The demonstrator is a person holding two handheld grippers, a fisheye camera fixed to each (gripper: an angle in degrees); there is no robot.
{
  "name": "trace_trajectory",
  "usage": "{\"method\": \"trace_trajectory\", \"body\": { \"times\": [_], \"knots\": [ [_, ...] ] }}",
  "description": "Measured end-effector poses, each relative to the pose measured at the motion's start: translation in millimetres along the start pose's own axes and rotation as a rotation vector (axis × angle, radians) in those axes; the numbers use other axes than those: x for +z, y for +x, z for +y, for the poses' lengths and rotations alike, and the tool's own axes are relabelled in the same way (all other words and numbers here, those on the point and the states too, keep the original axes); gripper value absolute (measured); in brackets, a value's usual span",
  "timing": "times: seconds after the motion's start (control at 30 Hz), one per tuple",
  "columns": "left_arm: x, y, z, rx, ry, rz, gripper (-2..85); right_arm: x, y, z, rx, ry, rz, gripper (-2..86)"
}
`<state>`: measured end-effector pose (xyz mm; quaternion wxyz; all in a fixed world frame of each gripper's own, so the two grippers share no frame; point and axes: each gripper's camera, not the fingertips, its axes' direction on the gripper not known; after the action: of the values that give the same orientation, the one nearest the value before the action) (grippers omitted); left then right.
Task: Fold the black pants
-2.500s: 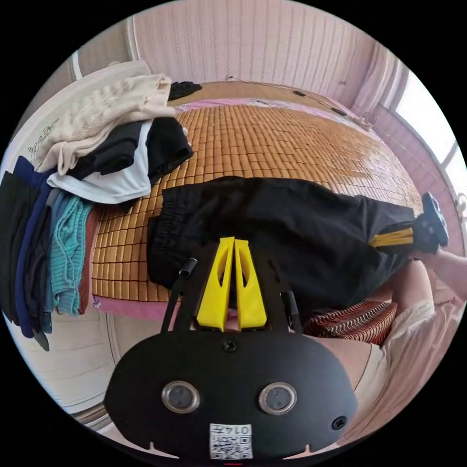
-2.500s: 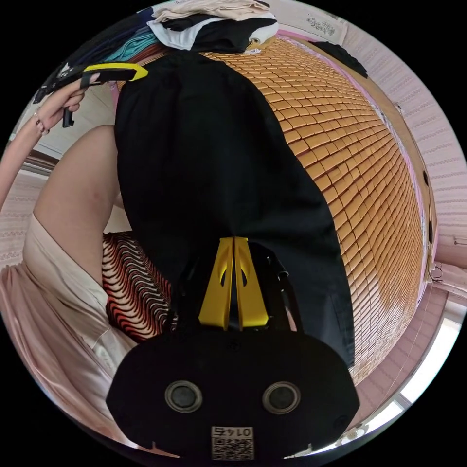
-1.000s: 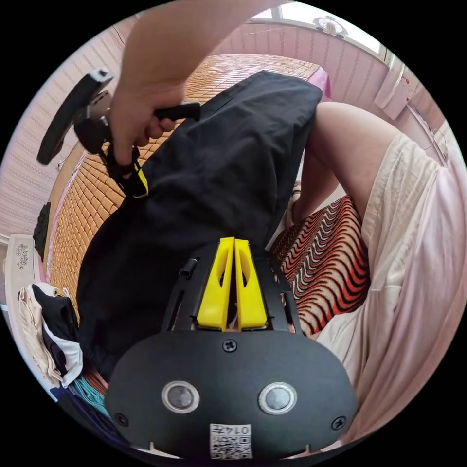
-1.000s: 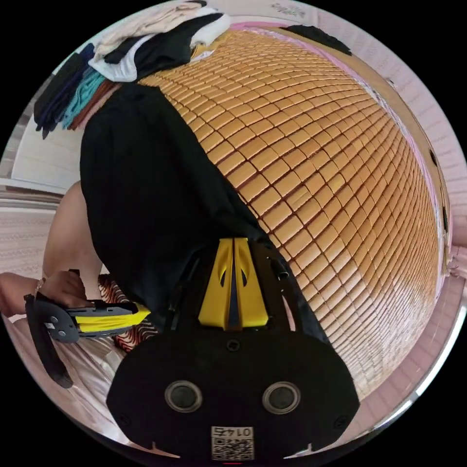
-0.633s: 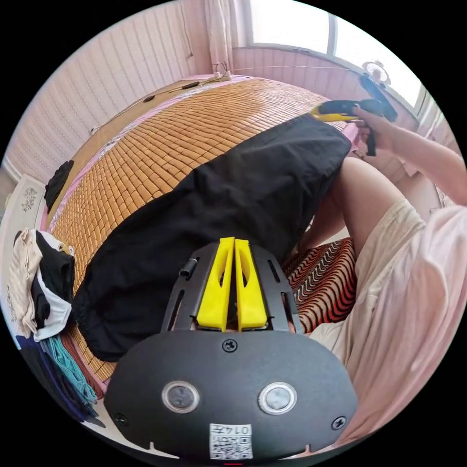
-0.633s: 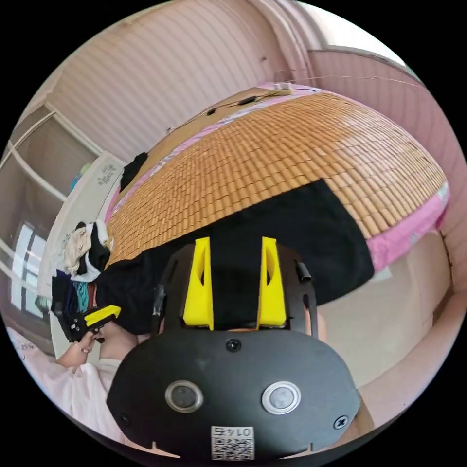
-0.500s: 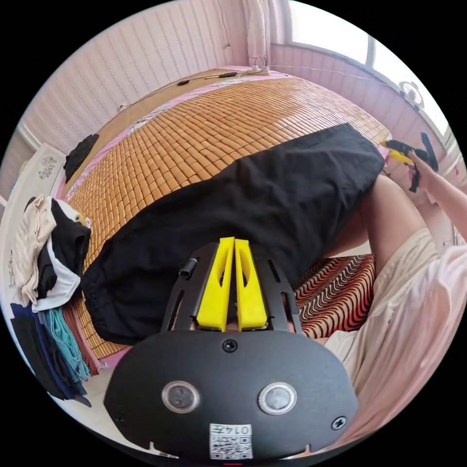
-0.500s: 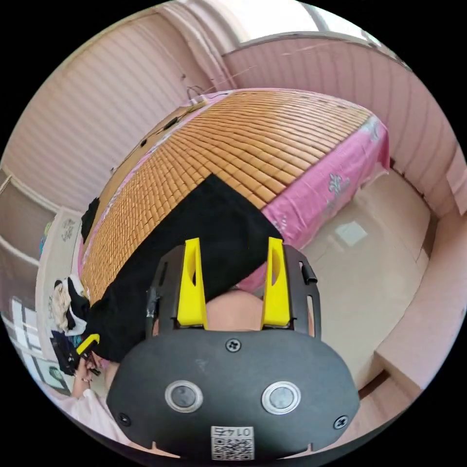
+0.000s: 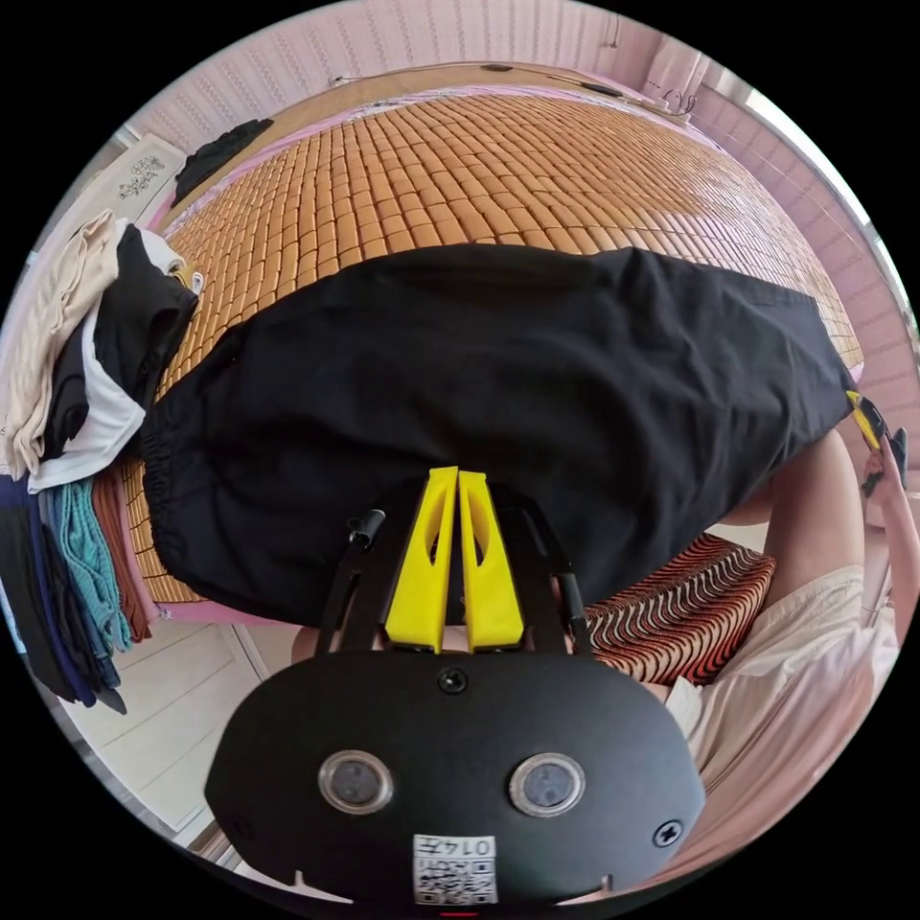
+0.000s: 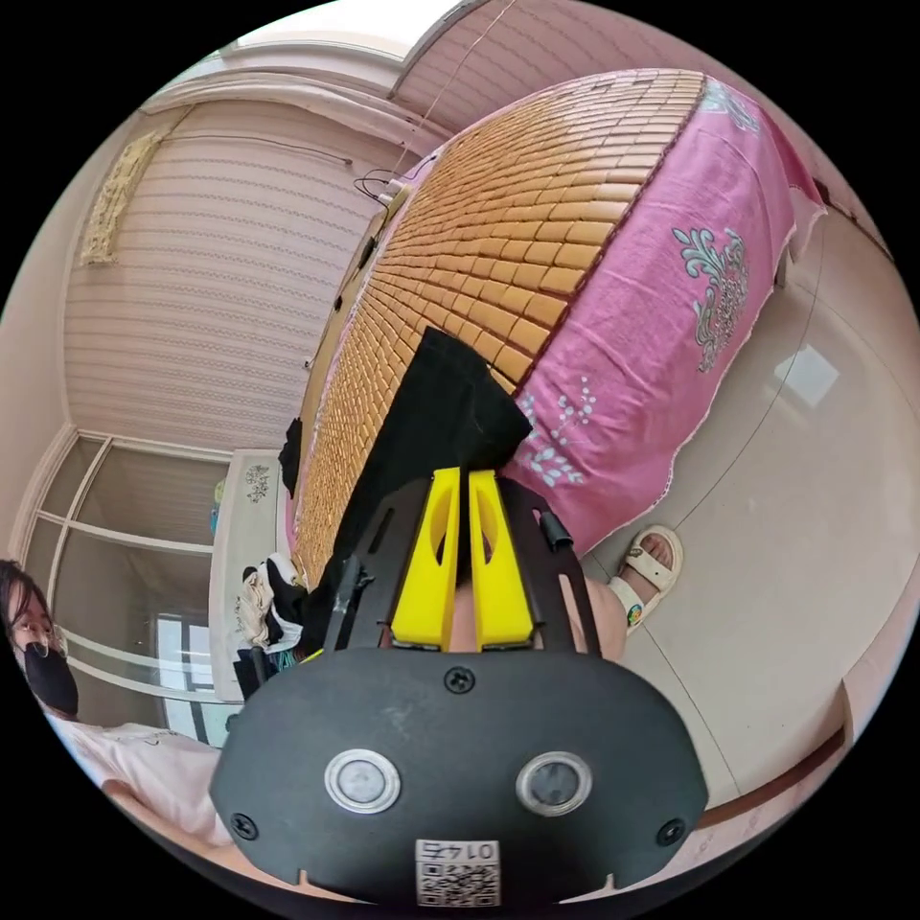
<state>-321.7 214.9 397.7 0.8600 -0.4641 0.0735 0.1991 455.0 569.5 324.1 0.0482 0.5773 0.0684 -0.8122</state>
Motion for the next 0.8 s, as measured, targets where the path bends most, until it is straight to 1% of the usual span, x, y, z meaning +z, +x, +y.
{"method": "trace_trajectory", "body": {
  "times": [0.13, 0.2, 0.37, 0.43, 0.47, 0.53, 0.6, 0.63, 0.7, 0.73, 0.8],
  "knots": [
    [-10, 3, -9, 0.02, -0.006, -0.025, -1.0, -20, -22, -19, -0.091, 0.011, -0.066, 0.7],
    [-18, 8, -14, 0.048, 0.02, 0.073, -0.9, -35, -42, -33, -0.148, 0.052, -0.039, 0.7],
    [-29, 49, -33, 0.162, 0.045, 0.194, -1.0, -69, -72, -57, -0.182, 0.165, -0.031, 0.6],
    [-35, 70, -41, 0.227, 0.062, 0.216, -1.0, -76, -96, -62, -0.241, 0.199, -0.015, 0.7],
    [-38, 82, -45, 0.266, 0.072, 0.227, -0.9, -75, -120, -62, -0.313, 0.196, -0.022, 0.7],
    [-46, 92, -49, 0.293, 0.106, 0.231, -0.9, -62, -163, -57, -0.446, 0.139, -0.047, 0.8],
    [-60, 89, -48, 0.294, 0.126, 0.324, -0.8, -24, -232, -31, -0.669, -0.014, -0.104, 1.1],
    [-65, 85, -46, 0.286, 0.134, 0.342, -0.8, -11, -250, -19, -0.729, -0.065, -0.123, 1.1],
    [-85, 61, -30, 0.236, 0.183, 0.387, -0.8, 53, -313, 47, -0.949, -0.331, -0.213, 1.7],
    [-90, 52, -24, 0.216, 0.194, 0.396, -0.8, 71, -325, 68, -0.995, -0.405, -0.232, 1.8],
    [-106, 10, 3, 0.111, 0.223, 0.418, -0.8, 150, -352, 160, -1.104, -0.677, -0.245, 2.9]
  ]
}}
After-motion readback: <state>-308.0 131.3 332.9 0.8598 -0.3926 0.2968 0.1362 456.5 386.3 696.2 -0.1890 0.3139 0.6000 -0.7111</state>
